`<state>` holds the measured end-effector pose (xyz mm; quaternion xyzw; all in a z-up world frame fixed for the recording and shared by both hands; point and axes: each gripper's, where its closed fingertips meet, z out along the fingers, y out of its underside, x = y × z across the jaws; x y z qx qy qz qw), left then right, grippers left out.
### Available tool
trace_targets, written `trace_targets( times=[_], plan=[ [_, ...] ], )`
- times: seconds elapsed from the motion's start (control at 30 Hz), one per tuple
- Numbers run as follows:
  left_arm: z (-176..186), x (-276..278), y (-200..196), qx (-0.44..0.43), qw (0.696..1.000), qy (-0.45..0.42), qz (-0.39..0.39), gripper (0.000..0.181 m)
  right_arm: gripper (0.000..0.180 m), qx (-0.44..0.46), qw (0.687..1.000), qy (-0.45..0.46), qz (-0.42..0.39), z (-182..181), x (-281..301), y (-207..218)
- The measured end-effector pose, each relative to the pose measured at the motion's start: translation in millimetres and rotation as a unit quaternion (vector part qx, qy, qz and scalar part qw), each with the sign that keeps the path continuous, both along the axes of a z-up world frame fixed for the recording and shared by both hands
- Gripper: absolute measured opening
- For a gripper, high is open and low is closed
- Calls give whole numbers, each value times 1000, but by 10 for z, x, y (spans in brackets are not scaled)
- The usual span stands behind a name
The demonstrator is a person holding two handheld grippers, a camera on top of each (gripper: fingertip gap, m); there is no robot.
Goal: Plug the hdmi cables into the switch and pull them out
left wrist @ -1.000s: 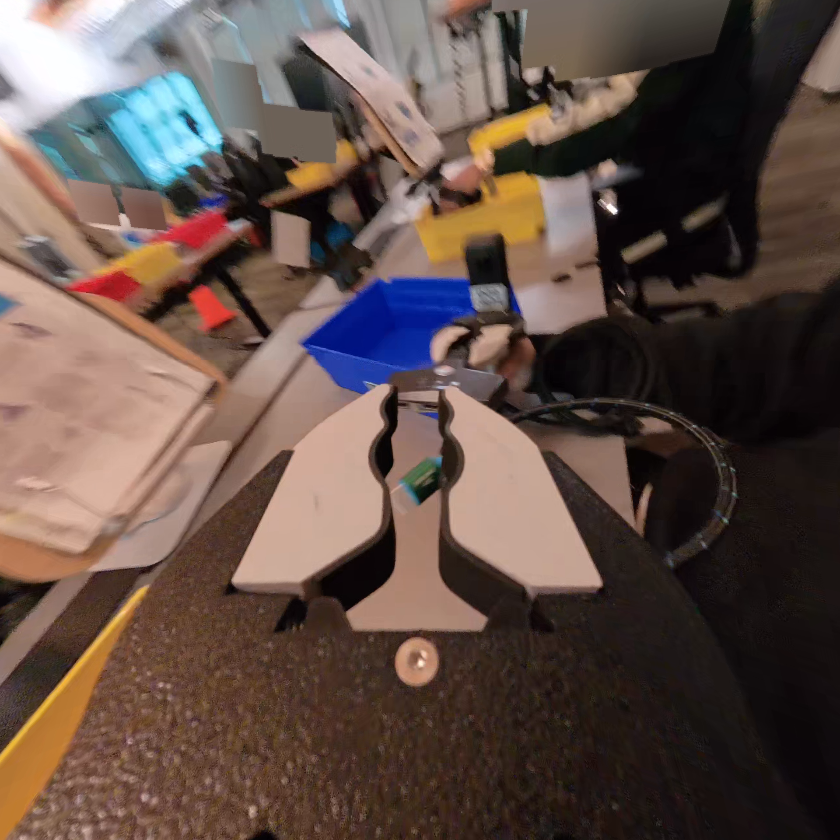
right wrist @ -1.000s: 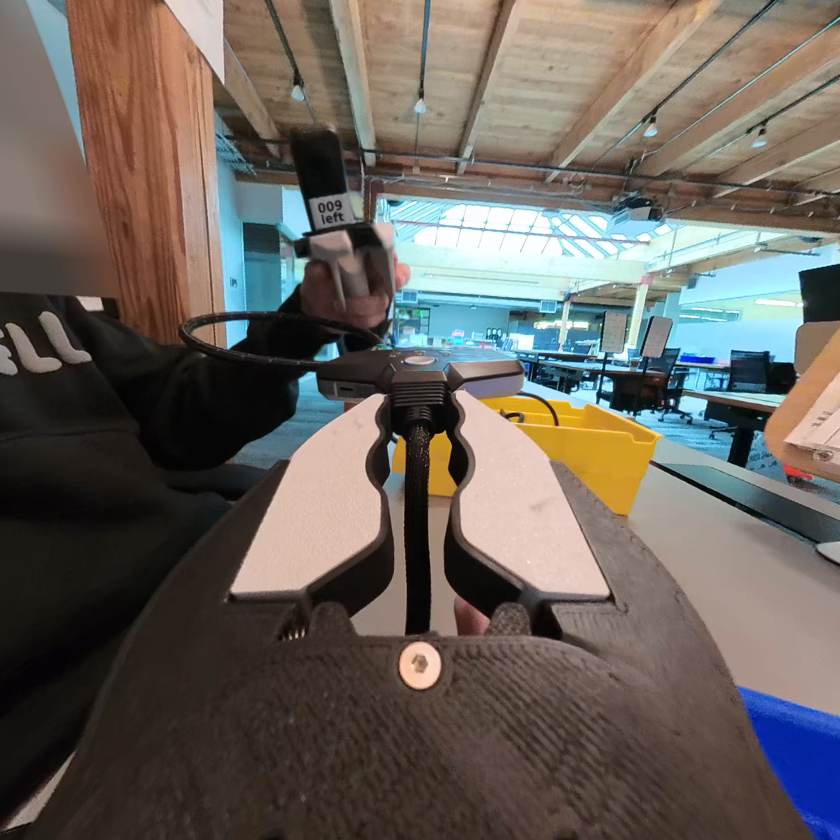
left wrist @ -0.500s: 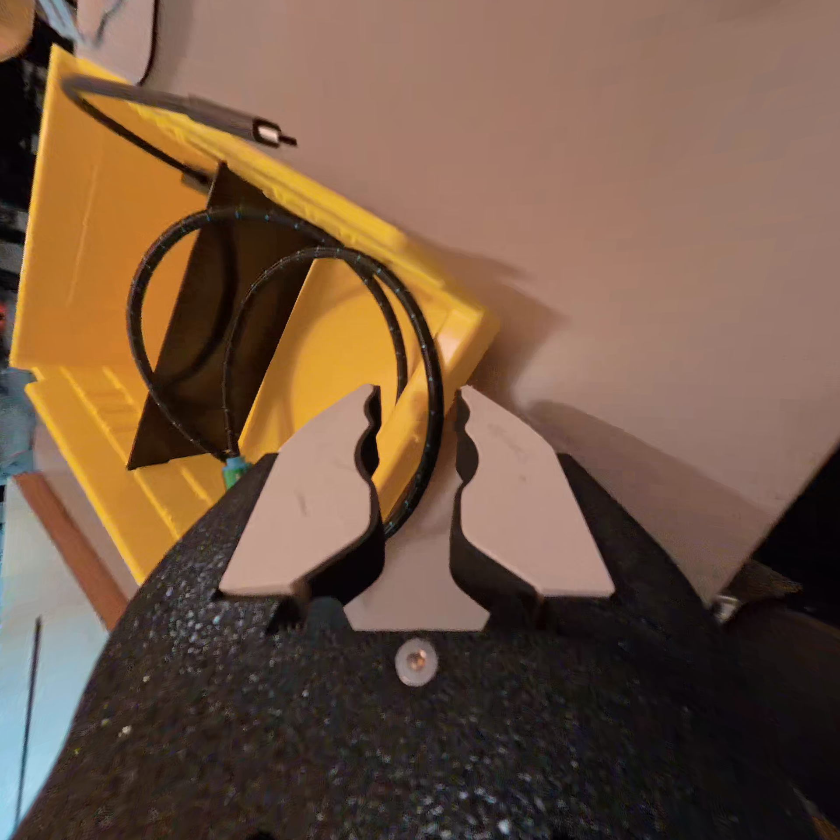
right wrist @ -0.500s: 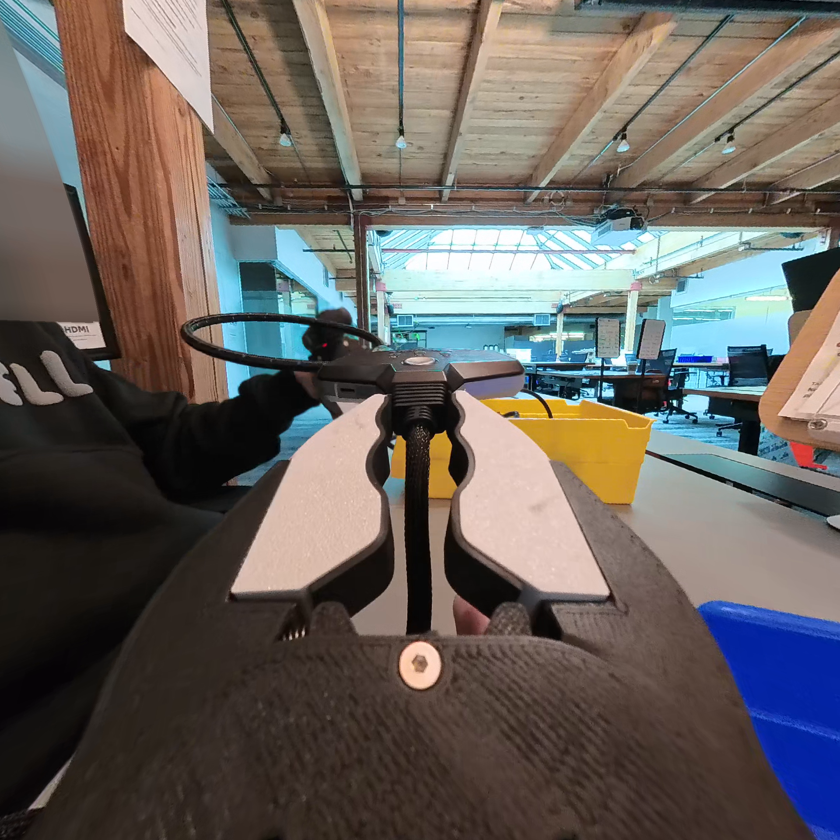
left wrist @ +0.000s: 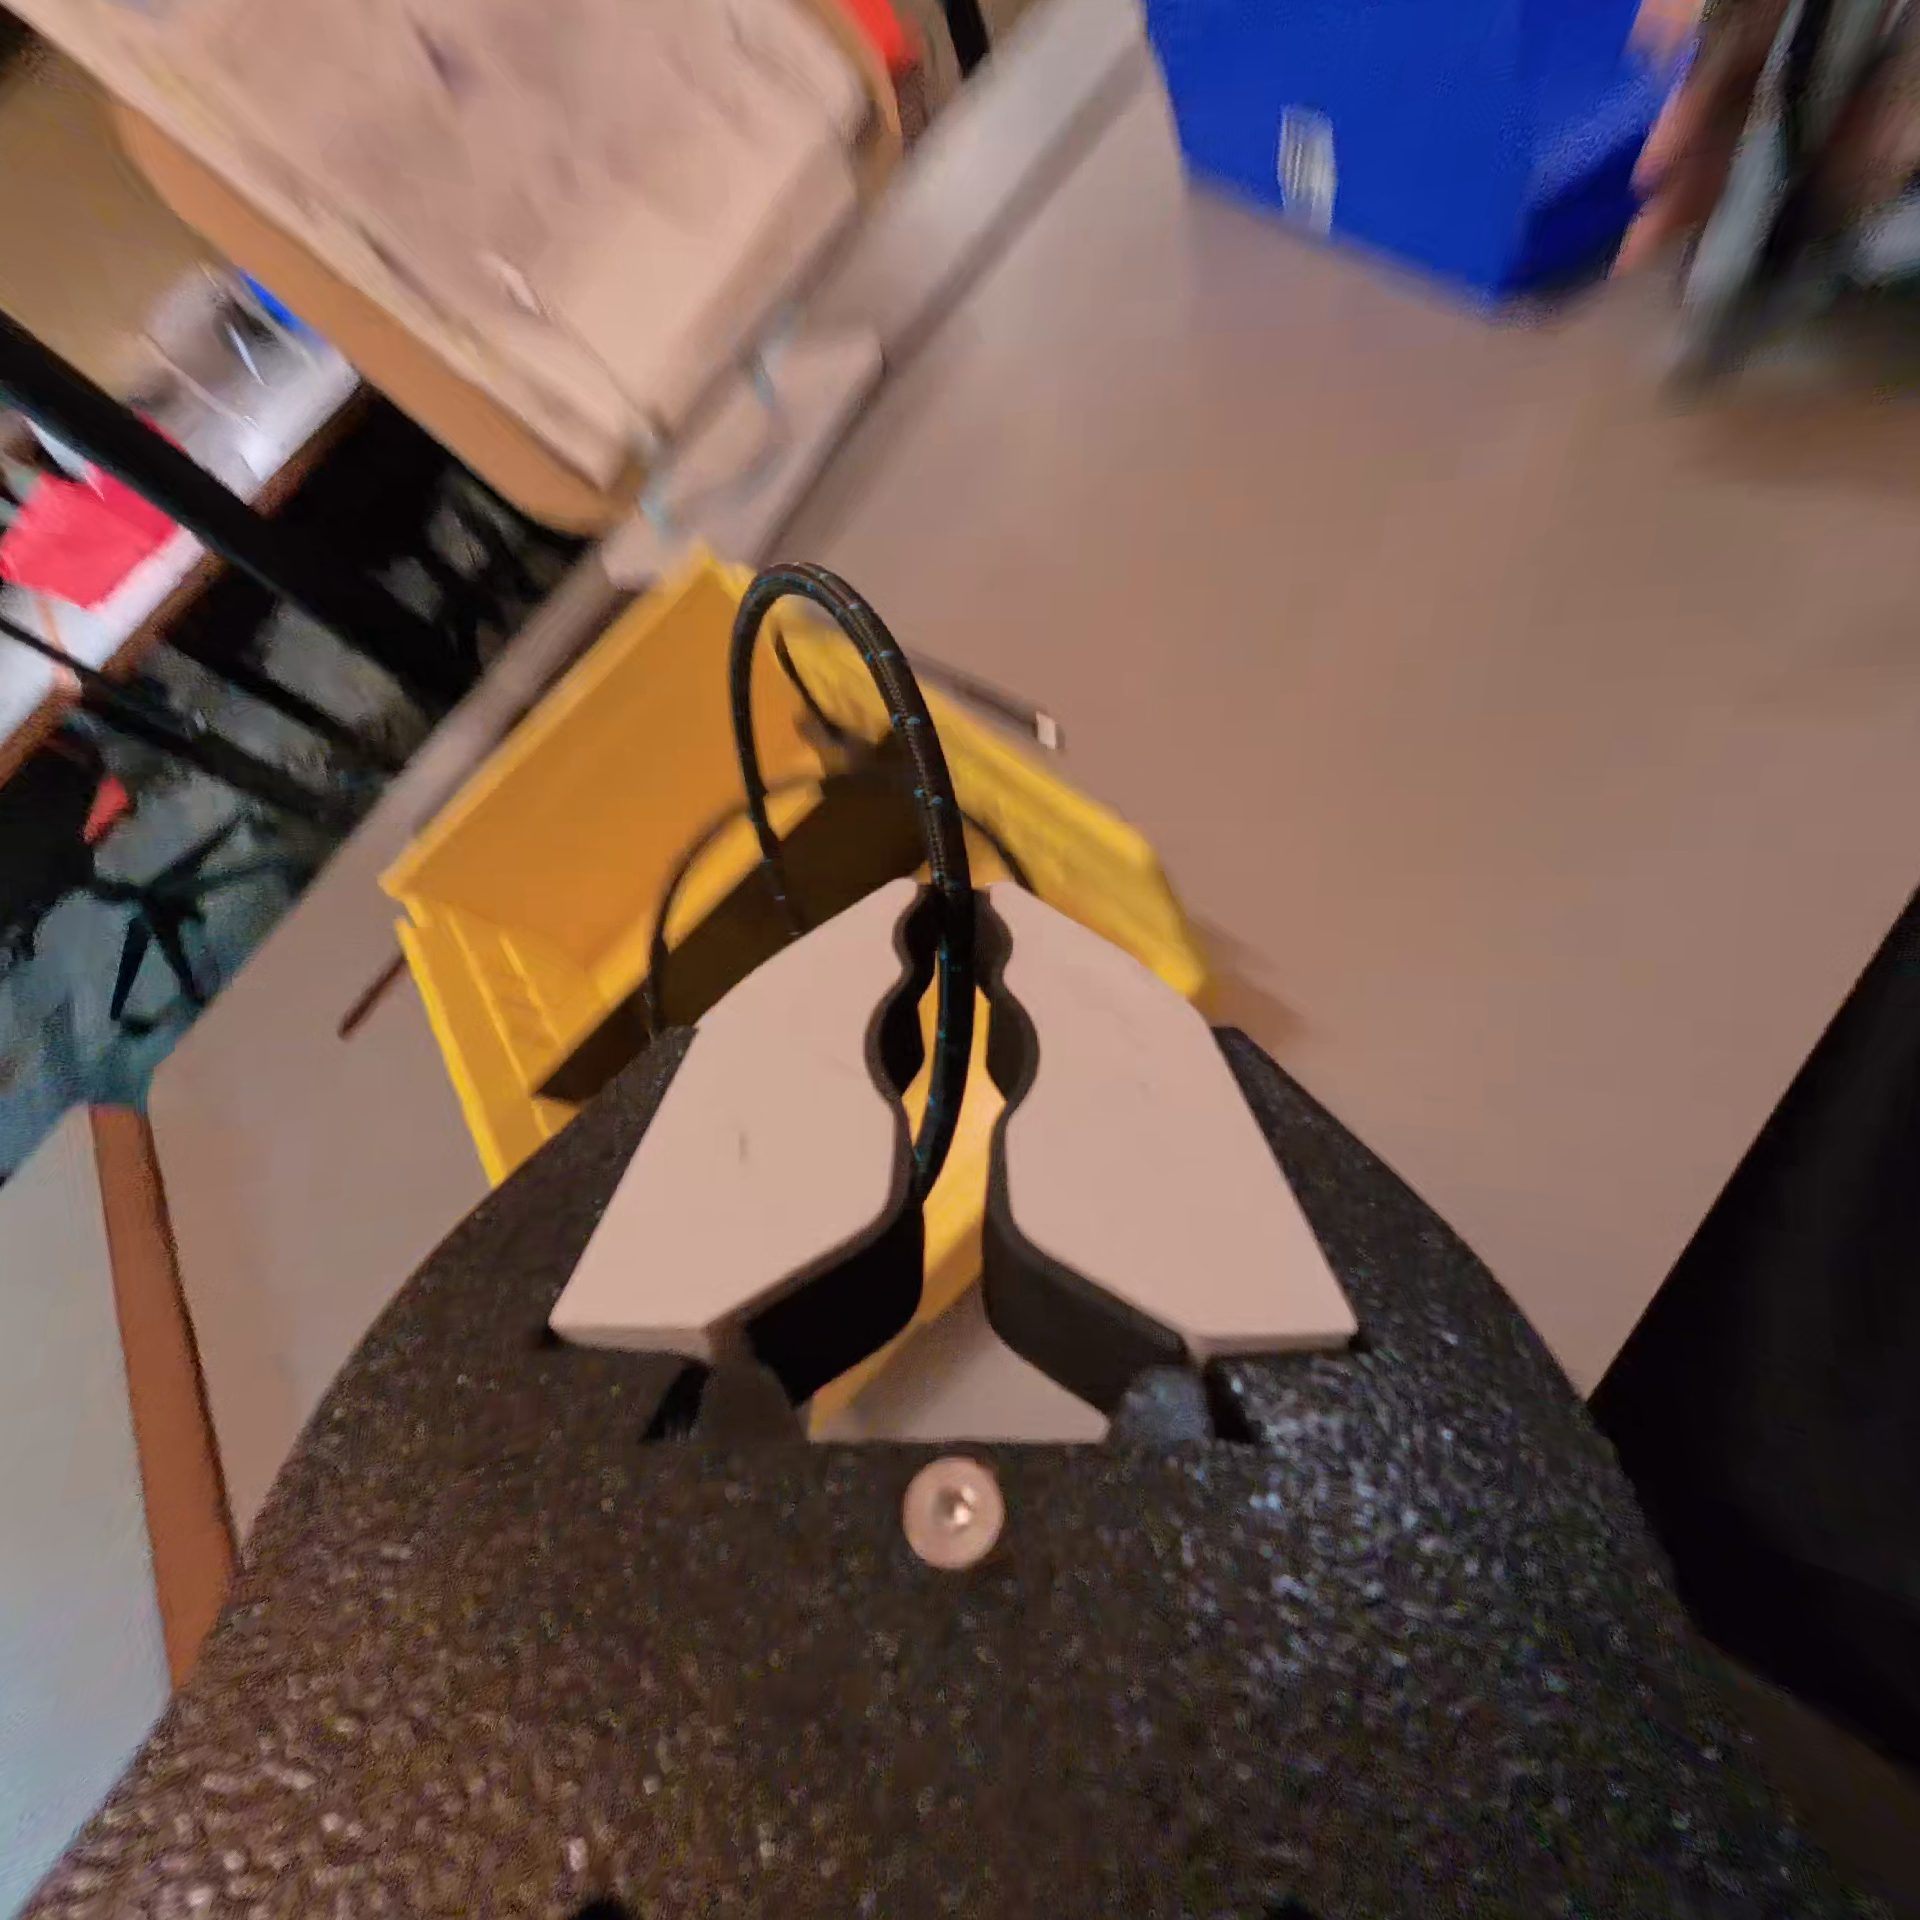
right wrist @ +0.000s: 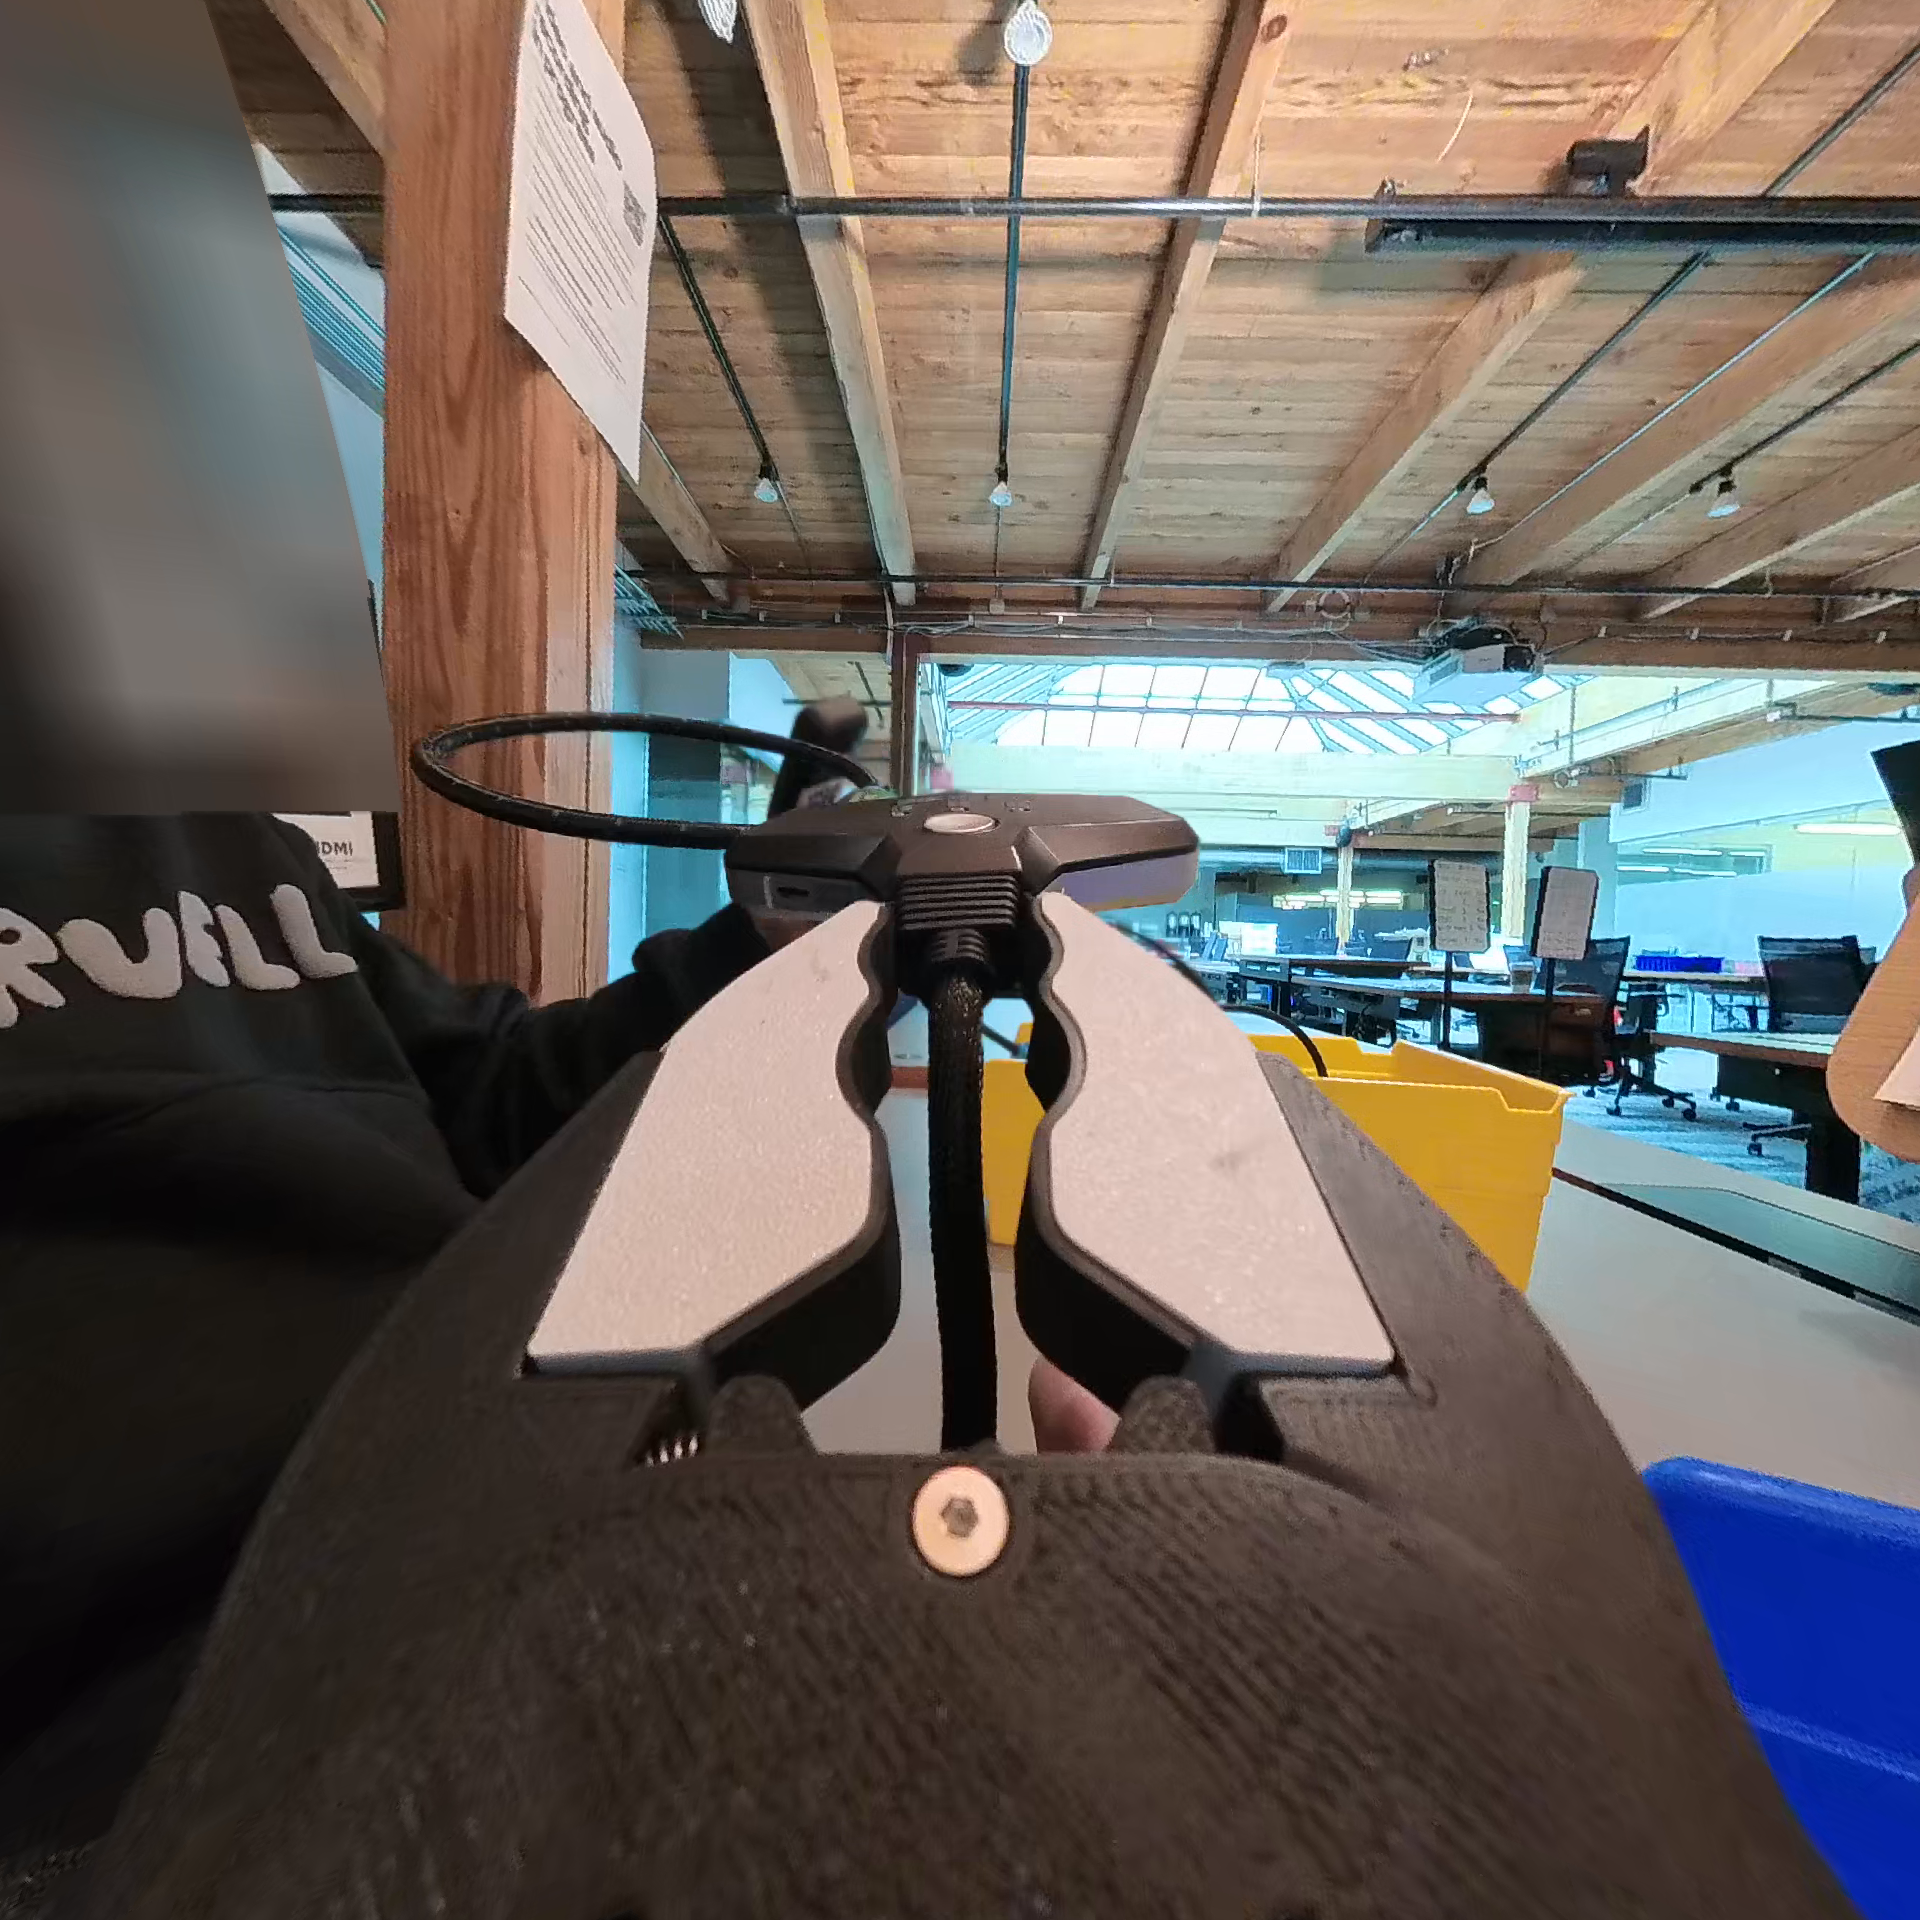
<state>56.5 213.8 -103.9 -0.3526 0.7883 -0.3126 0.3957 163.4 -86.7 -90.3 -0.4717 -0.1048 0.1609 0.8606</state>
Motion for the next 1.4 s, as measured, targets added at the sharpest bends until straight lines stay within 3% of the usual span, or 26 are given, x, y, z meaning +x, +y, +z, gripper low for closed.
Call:
trace_targets(
  times=[0.03,0.13,0.23,0.4,0.53,0.67,0.8,0.93,1.07,1.13,1.27,1.33,1.4],
  plan=[
    [243,-29,-62,-33,999,-36,-11,6,22,5,1000,1,-1,13,1,-16],
    [907,-168,-414,-174,973,-121,-94,6,22,18,1000,1,-3,48,-1,-87],
    [1254,-254,-731,-310,926,-144,-163,6,22,34,999,1,-6,95,14,-202],
    [1027,-134,-1251,-454,854,-62,-247,6,22,78,997,13,-19,187,107,-481],
    [584,85,-1604,-481,837,12,-263,6,22,98,995,18,-27,213,161,-620],
    [201,268,-1805,-428,867,48,-252,6,22,106,994,23,-31,222,193,-660],
    [-126,152,-1976,-279,907,47,-313,6,22,94,995,18,-30,198,183,-616],
    [-538,-97,-2023,-87,910,59,-400,6,22,86,996,16,-29,179,169,-582],
    [-1034,-172,-1880,63,897,100,-426,6,22,83,996,17,-28,171,167,-568],
    [-1228,-204,-1839,87,885,122,-441,6,22,77,996,14,-29,160,161,-550],
    [-1423,-274,-1823,51,874,176,-449,8,22,67,997,11,-27,142,148,-513],
    [-1378,-274,-1848,23,882,183,-433,25,22,65,997,9,-26,138,143,-508],
    [-1249,-204,-1862,-7,903,175,-393,29,22,66,997,10,-26,142,142,-510]
  ],
)
